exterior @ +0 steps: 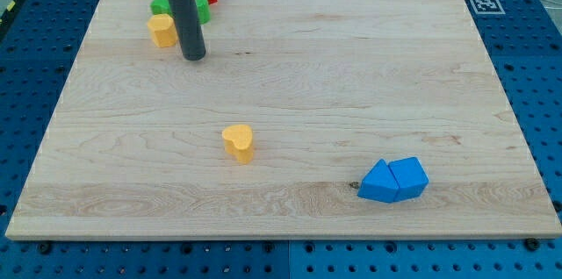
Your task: Move your arm away from the yellow hexagon
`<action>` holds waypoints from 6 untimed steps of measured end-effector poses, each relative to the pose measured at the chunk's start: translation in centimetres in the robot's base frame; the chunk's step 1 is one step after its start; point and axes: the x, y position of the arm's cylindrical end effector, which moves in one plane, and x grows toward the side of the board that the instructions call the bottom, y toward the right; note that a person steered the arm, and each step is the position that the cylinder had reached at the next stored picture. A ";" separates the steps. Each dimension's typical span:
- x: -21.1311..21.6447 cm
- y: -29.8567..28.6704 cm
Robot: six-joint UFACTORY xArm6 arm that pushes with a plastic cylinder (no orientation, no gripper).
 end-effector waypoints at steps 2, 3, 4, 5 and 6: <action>-3.8 -3.1; -4.0 -3.2; -0.8 -2.0; 6.4 -1.7; 12.5 -0.5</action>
